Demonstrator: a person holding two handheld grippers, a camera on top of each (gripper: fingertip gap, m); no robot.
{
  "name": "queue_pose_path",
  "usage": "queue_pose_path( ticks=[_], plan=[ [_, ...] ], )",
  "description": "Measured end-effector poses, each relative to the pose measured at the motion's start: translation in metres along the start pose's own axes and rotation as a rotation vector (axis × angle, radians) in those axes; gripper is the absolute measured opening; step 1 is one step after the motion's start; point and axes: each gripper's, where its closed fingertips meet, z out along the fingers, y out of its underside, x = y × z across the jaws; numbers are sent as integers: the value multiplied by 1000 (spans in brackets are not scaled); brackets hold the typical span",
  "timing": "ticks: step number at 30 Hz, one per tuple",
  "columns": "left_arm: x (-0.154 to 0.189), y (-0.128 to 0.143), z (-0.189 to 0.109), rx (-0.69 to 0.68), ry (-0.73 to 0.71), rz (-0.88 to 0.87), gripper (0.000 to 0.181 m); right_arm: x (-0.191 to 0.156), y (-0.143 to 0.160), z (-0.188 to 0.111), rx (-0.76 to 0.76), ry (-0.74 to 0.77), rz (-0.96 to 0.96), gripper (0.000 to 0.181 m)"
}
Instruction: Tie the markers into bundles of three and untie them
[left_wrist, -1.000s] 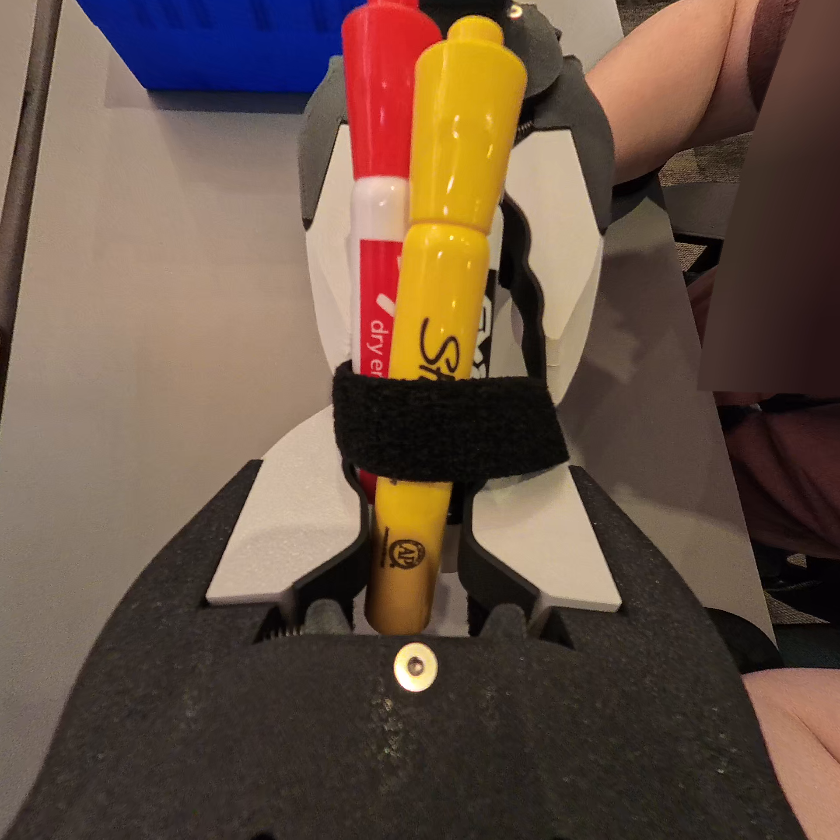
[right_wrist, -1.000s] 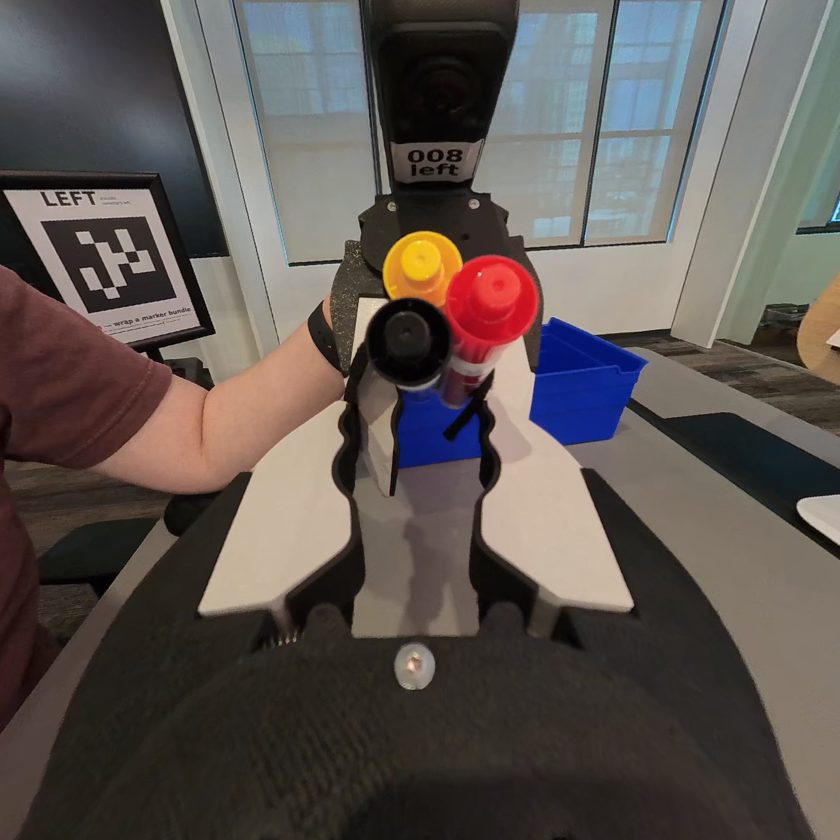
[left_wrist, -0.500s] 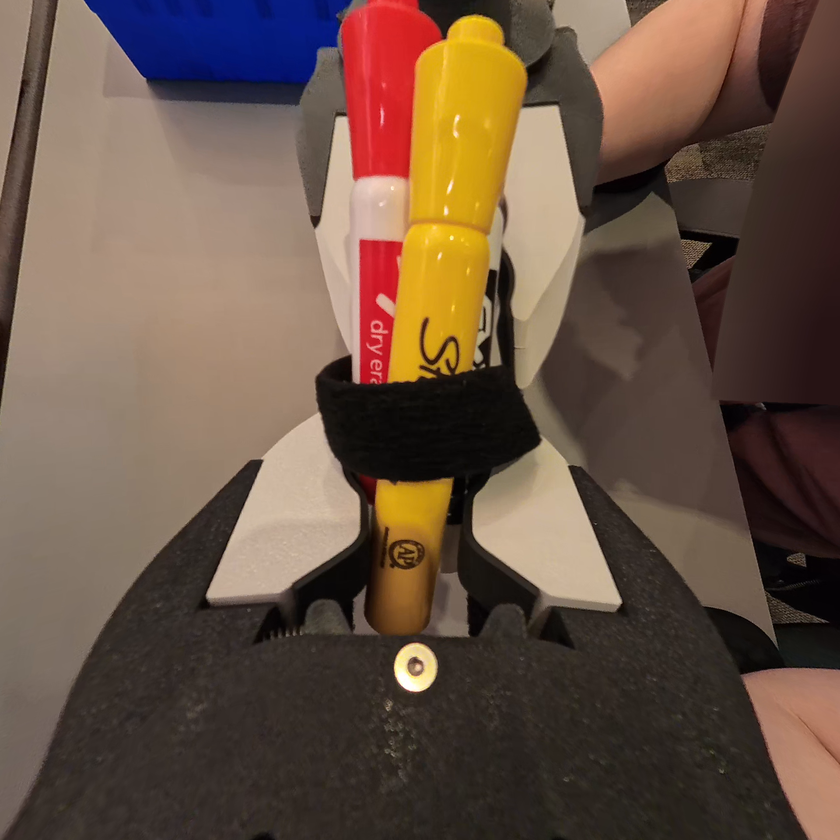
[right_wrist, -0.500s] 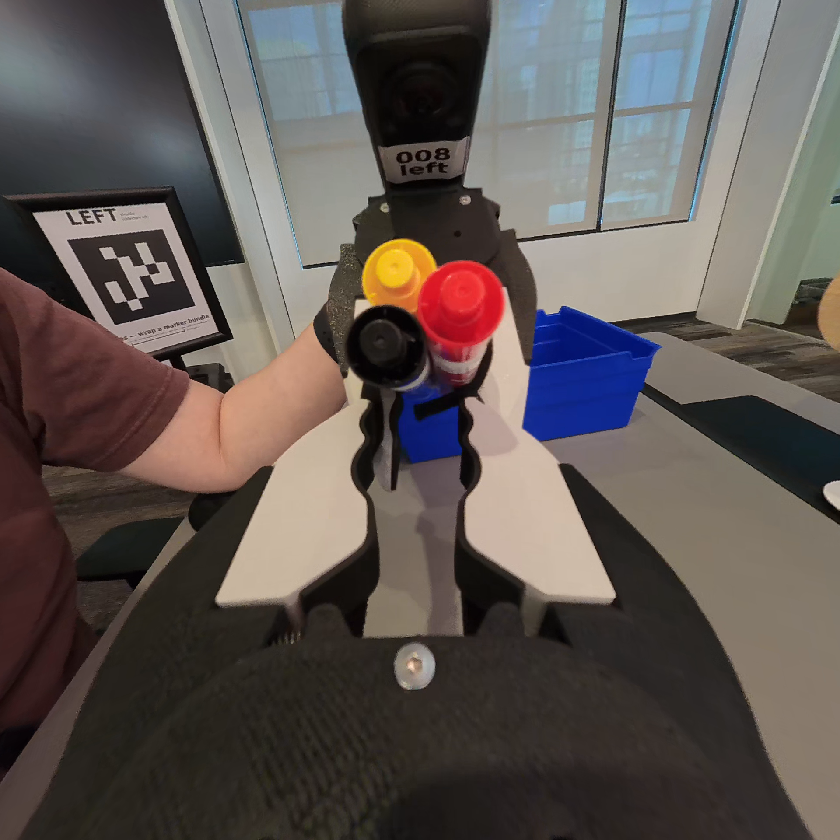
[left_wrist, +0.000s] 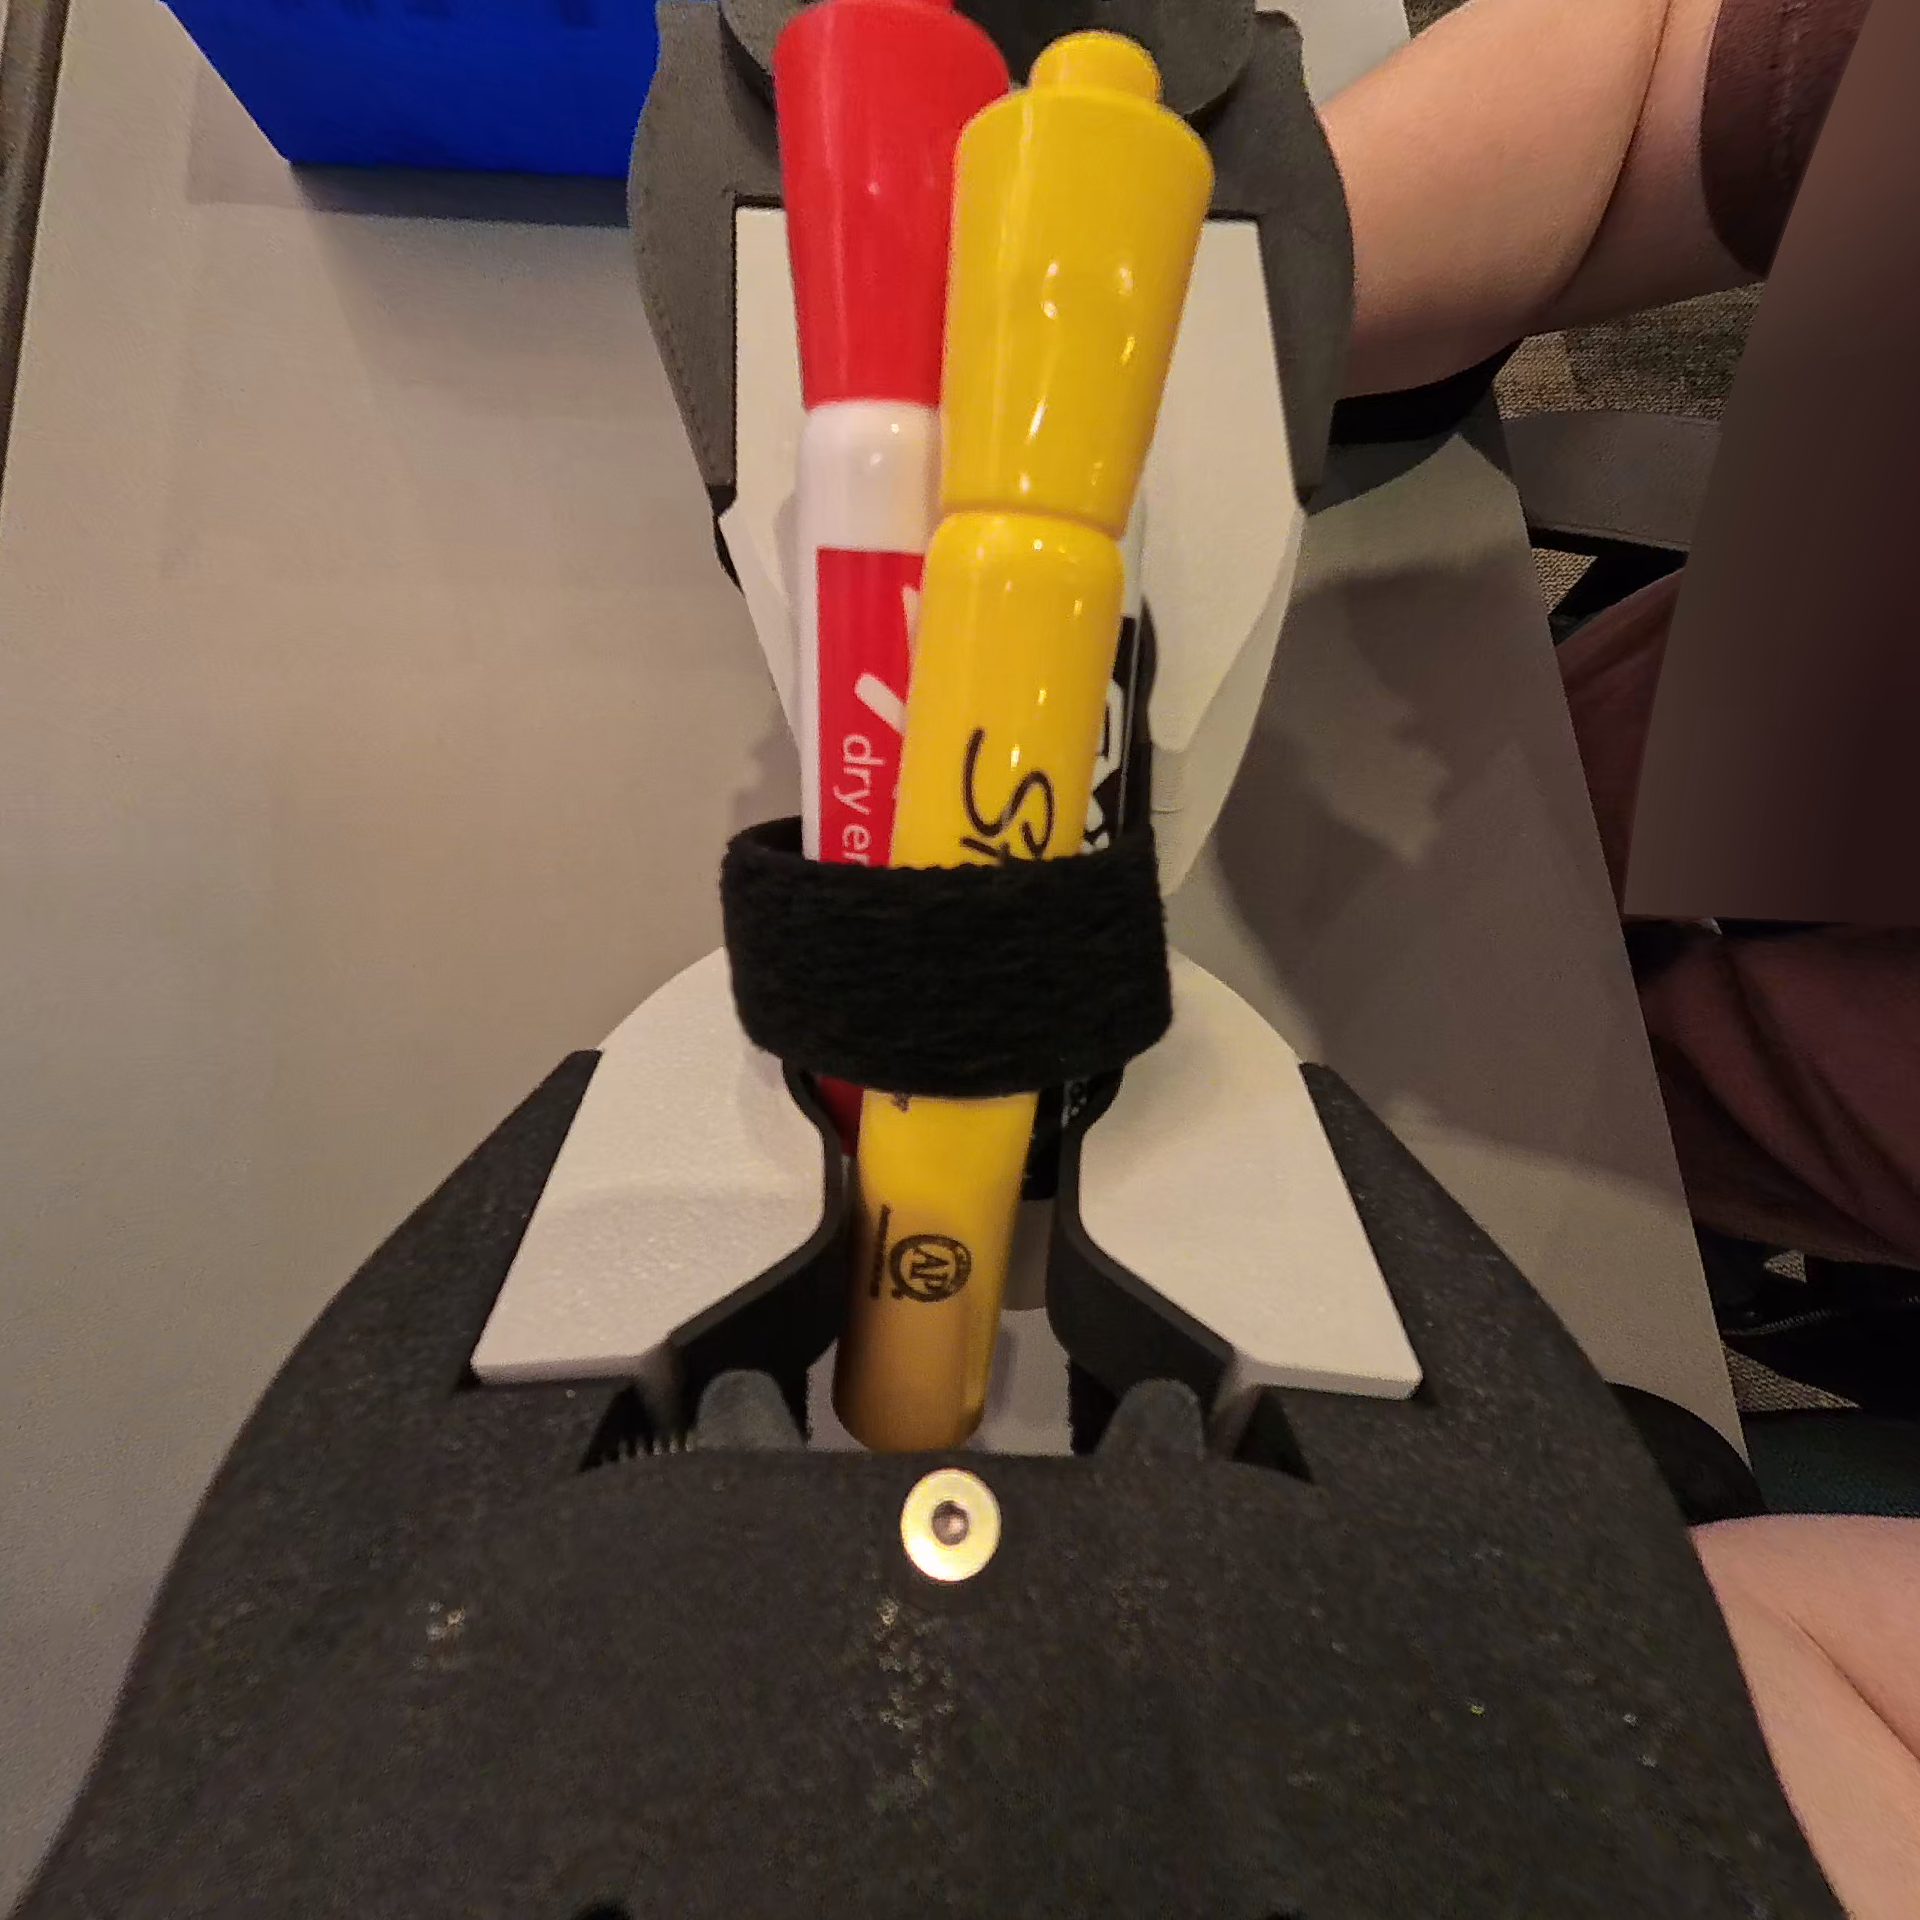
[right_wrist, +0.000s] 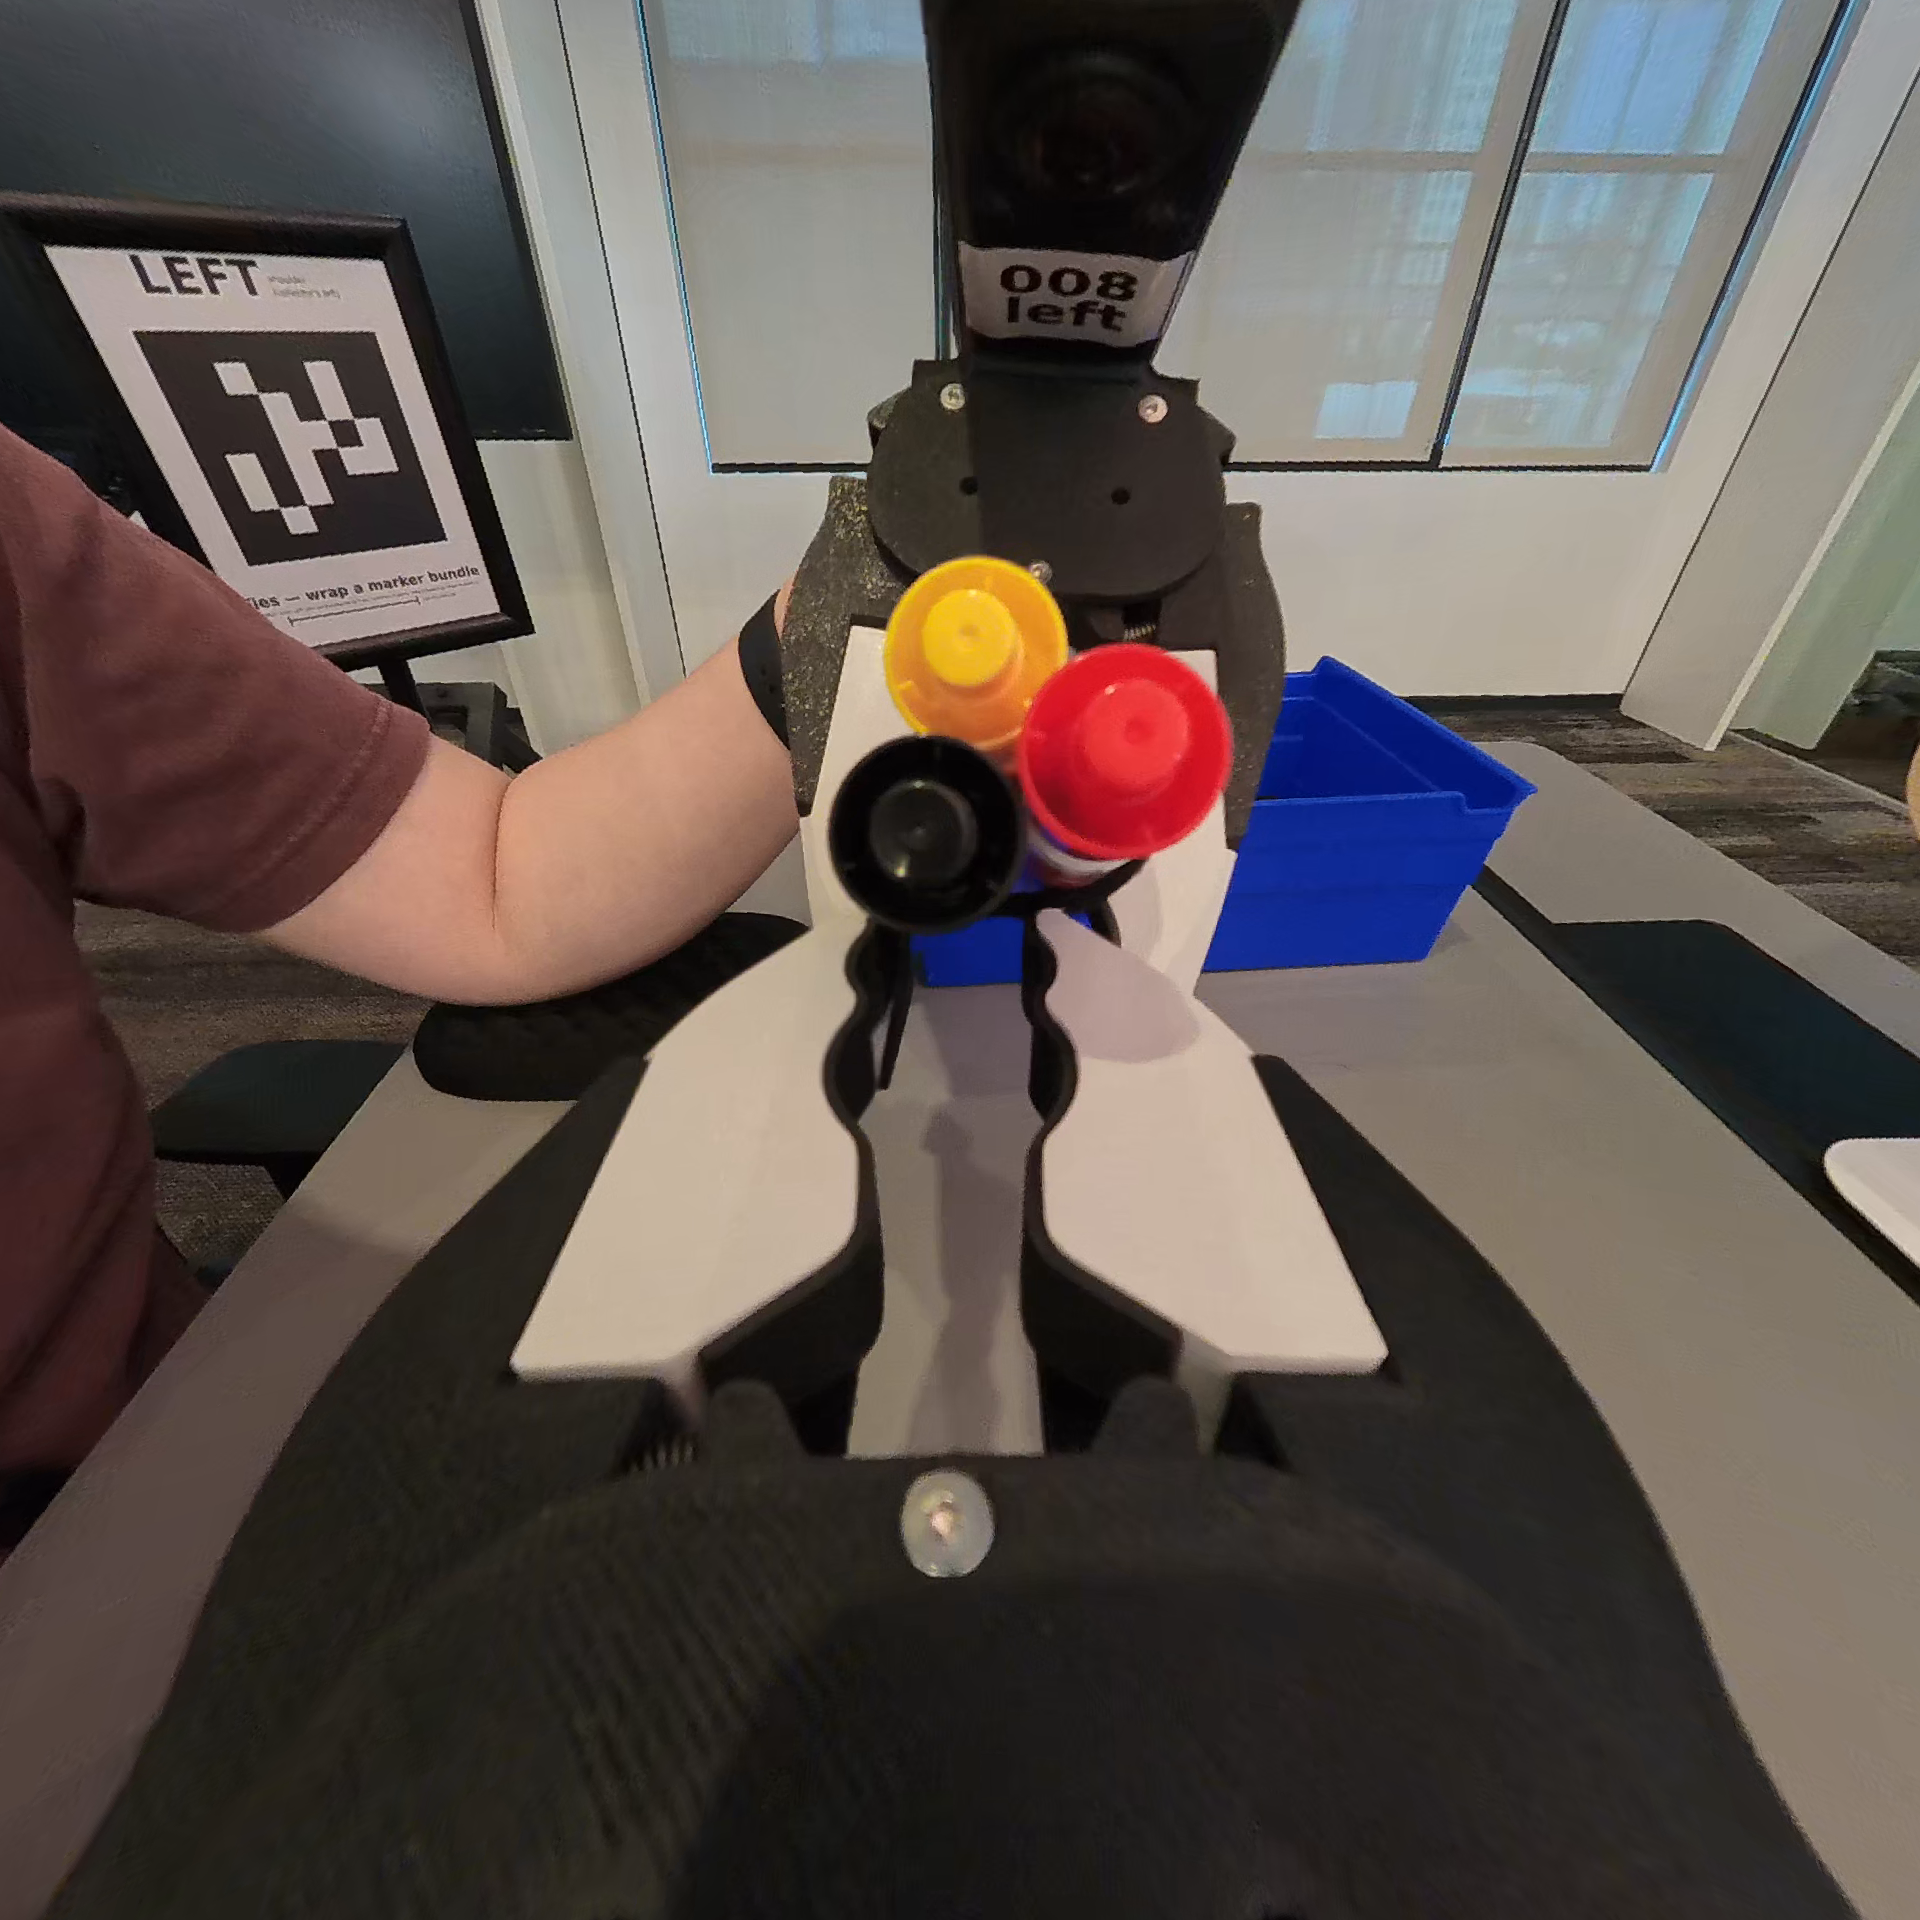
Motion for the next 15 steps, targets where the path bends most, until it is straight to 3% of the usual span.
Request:
queue_pose_path(
  ticks=[15],
  plan=[
    [11, -5, 7, 8, 68, 8, 43, -7, -3, -4, -23, -74, -173, 16]
  ],
)
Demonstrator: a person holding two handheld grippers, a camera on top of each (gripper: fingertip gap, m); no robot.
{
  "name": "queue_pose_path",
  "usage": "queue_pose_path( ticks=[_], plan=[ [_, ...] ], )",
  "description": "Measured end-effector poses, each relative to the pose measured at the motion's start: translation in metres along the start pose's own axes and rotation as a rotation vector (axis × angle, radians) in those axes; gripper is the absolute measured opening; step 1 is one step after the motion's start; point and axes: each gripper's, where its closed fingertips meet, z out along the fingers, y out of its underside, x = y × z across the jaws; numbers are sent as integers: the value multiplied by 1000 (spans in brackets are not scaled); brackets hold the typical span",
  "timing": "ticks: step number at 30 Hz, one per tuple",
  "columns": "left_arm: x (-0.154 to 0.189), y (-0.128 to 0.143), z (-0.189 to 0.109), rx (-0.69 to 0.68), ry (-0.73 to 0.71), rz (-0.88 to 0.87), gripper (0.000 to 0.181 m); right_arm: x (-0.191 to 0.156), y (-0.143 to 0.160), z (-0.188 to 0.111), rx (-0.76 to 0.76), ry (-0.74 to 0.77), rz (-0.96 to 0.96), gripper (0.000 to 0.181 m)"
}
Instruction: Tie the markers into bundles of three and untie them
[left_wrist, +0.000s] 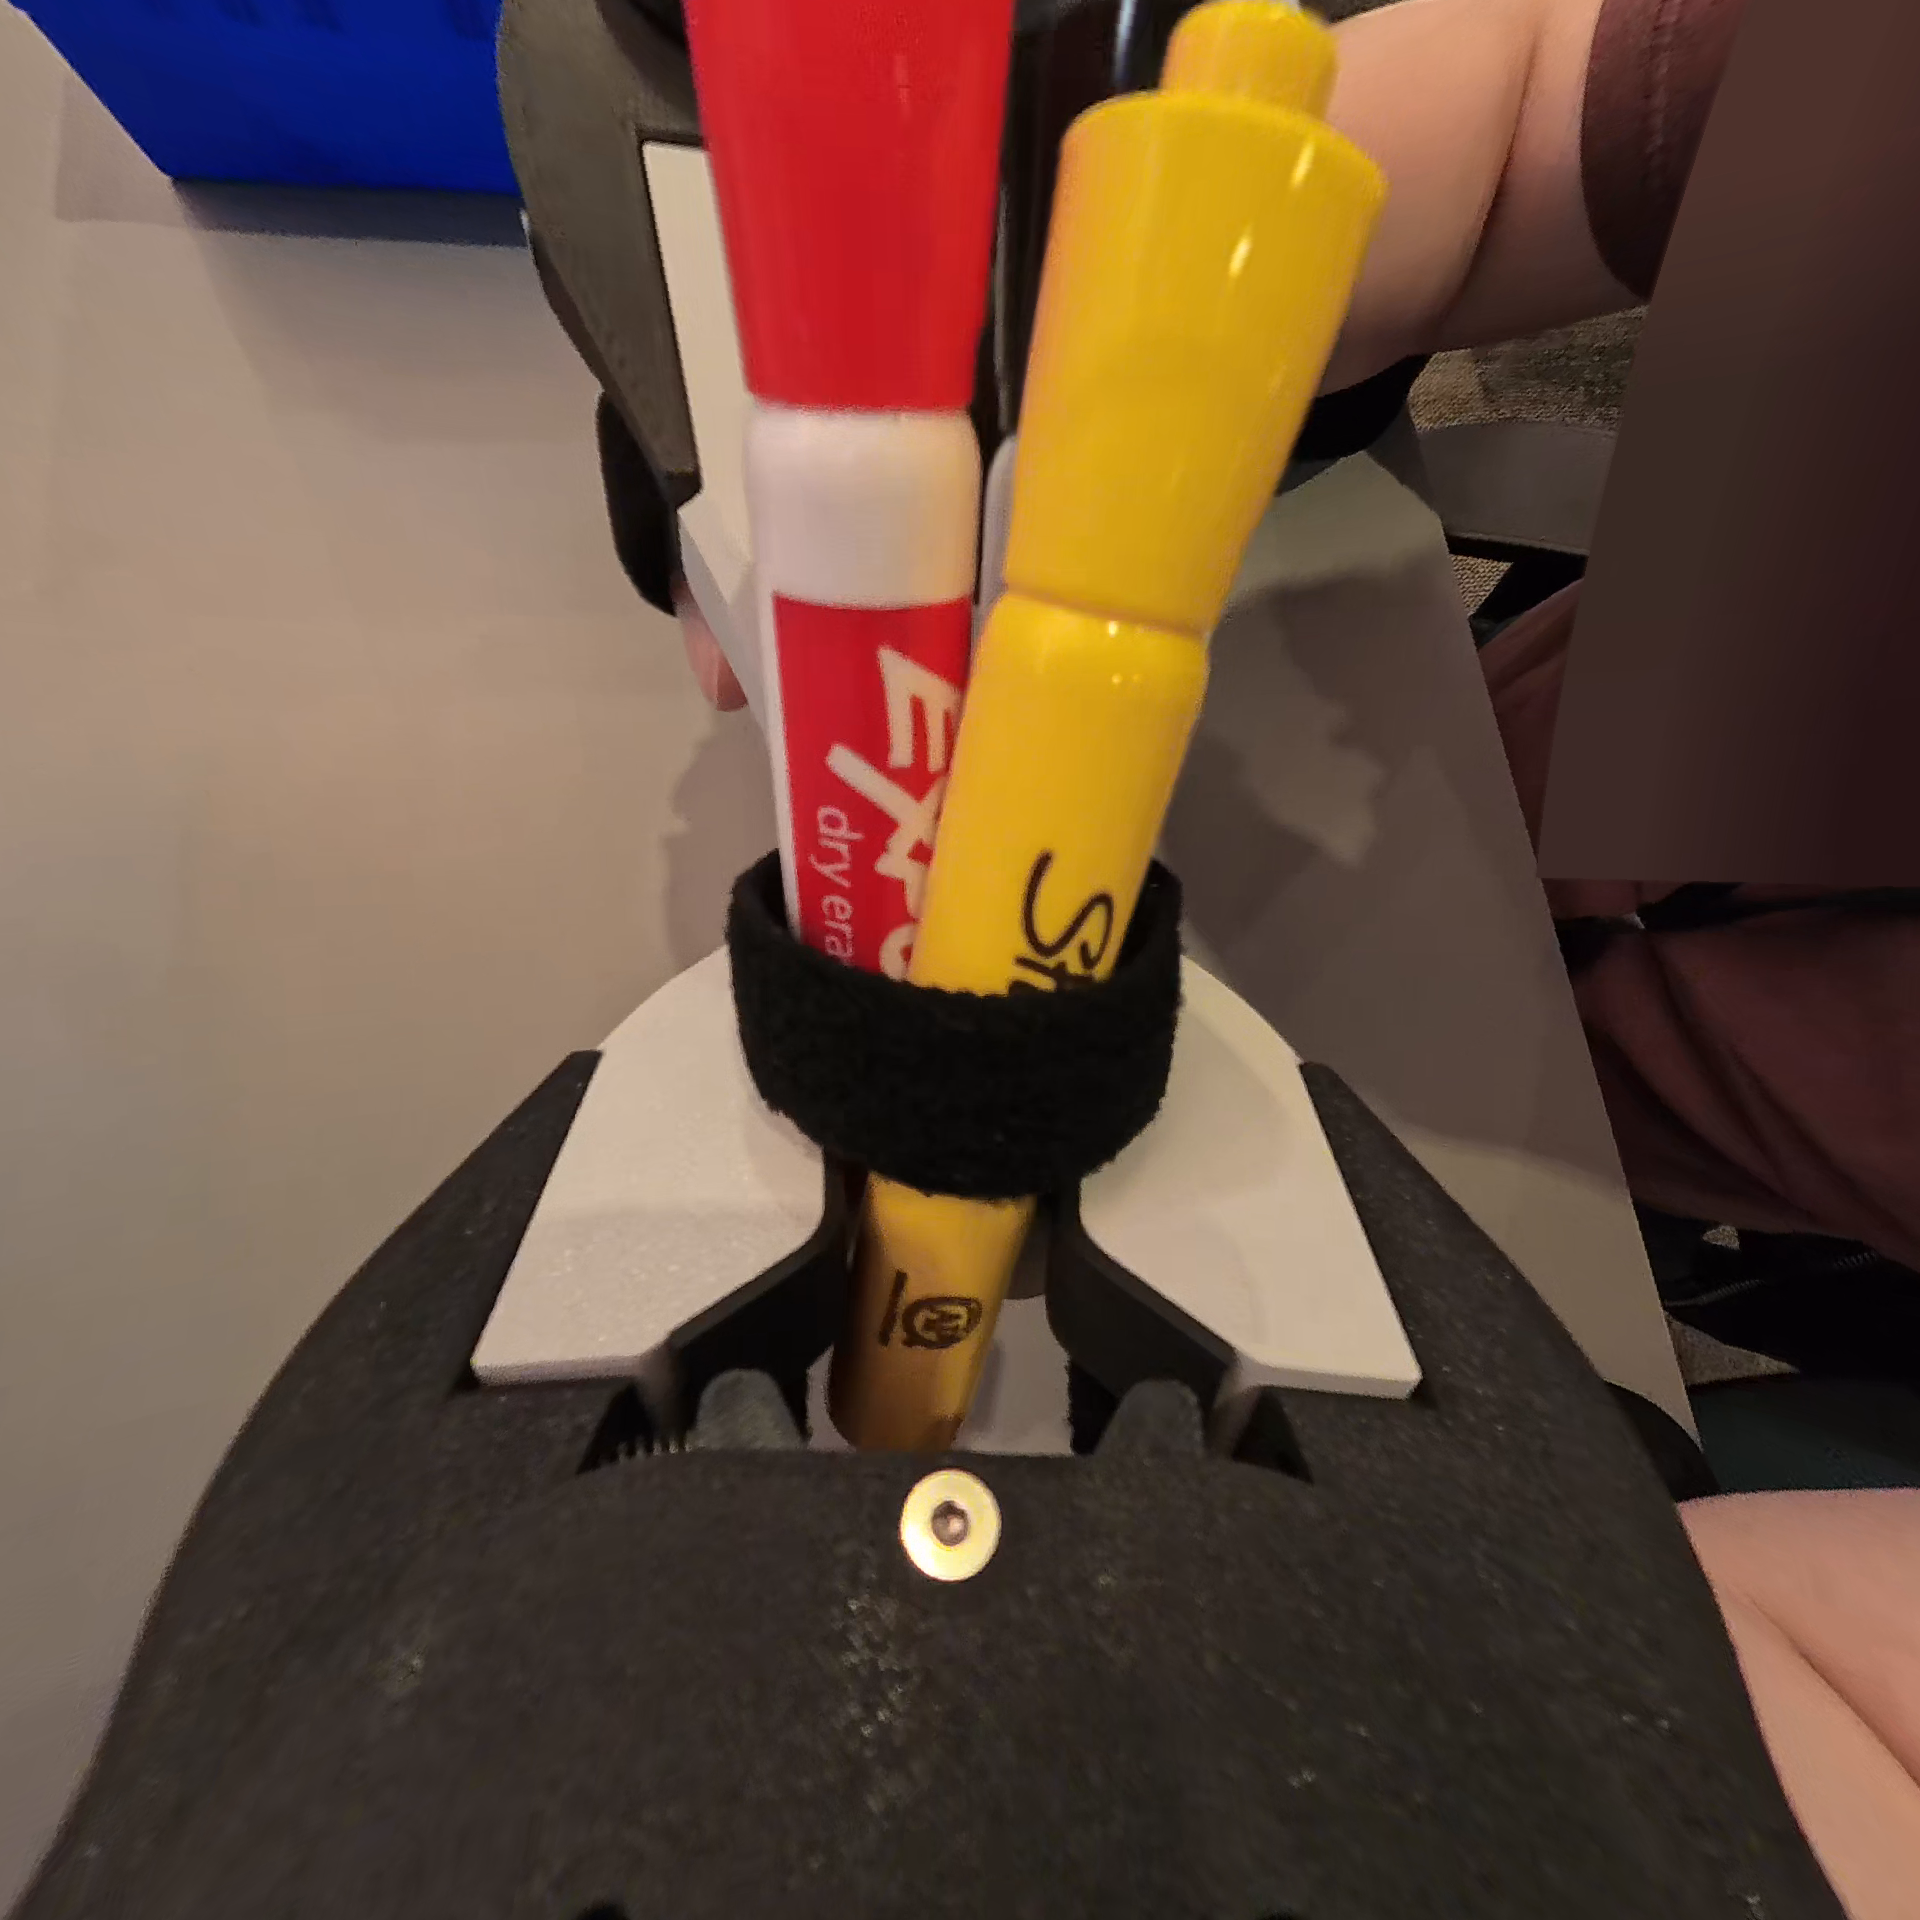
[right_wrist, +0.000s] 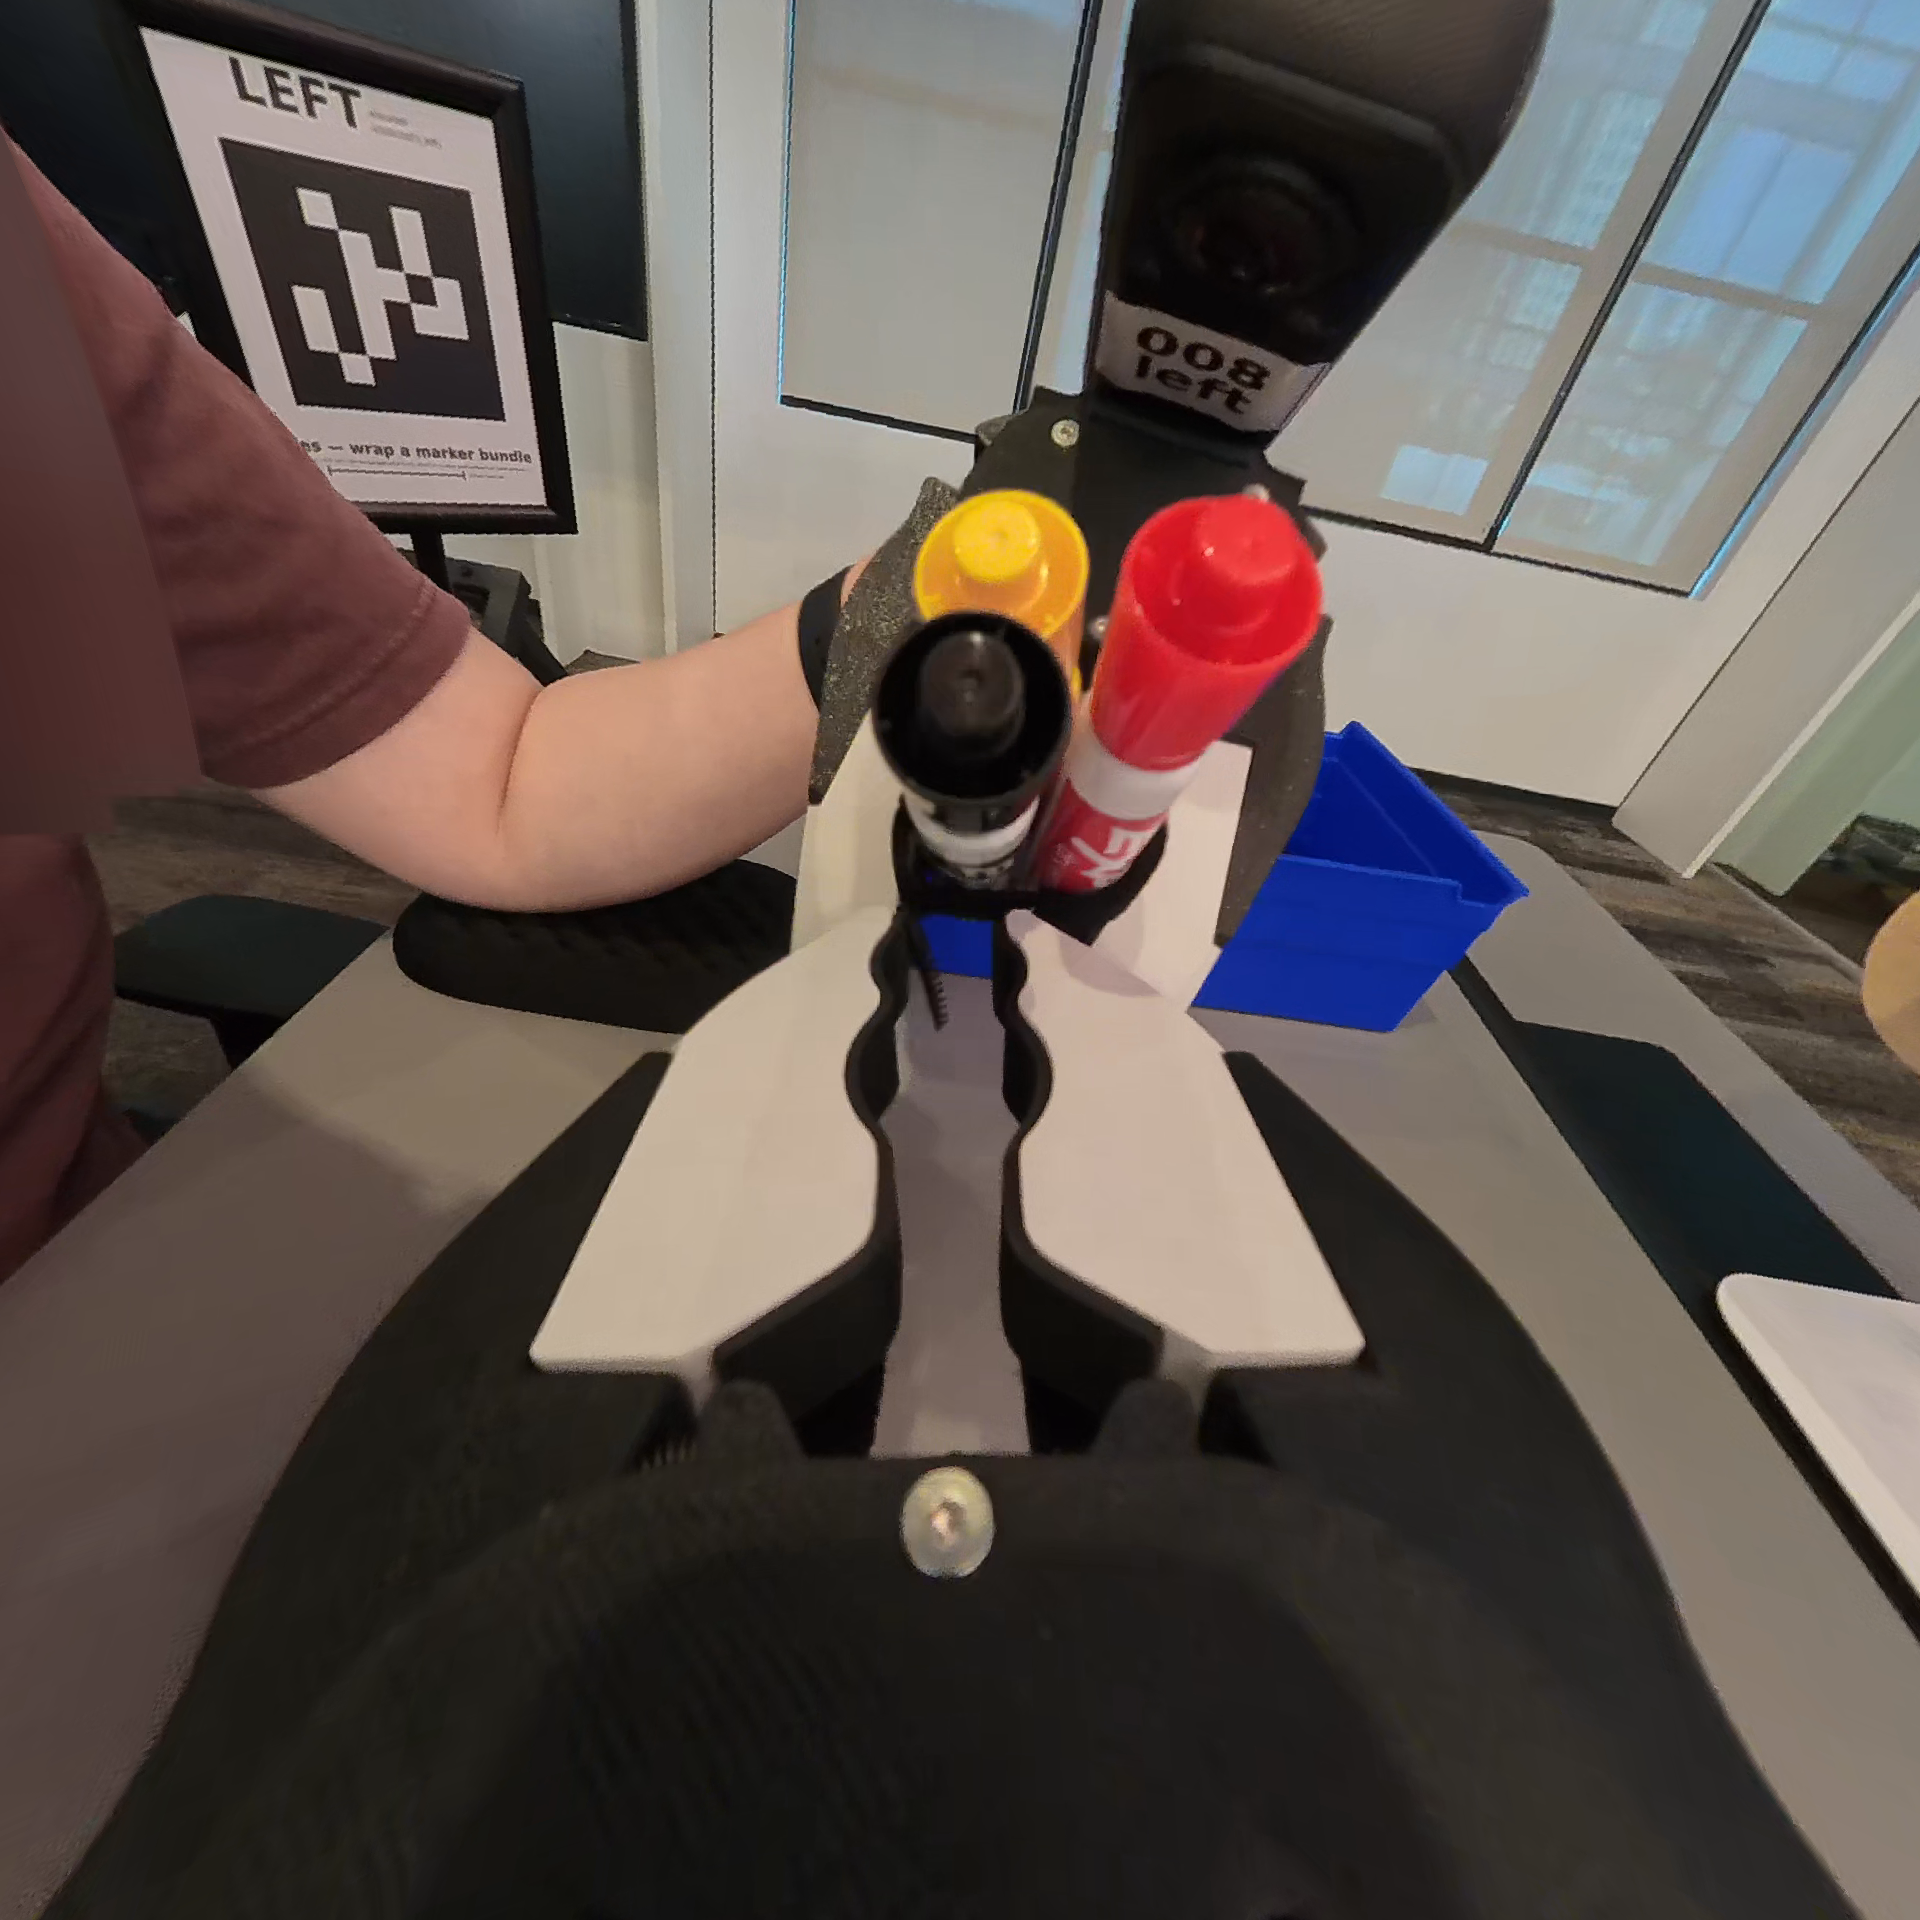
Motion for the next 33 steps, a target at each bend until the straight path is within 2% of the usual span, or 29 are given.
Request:
queue_pose_path(
  ticks=[8, 20, 24, 33],
  plan=[
    [4, 0, 3, -6, 30, -3, 43, 1, 2, -3, 7, 15, -37, 8],
    [5, 4, 8, -35, 38, -9, 43, 2, 5, -2, 47, 23, 26, 5],
    [5, 19, 11, -137, 26, -20, 44, -1, 17, 3, 12, -13, 80, 5],
    [6, 46, 18, -317, 24, -92, 44, -1, 40, 10, 80, -42, 232, 6]
  ],
)
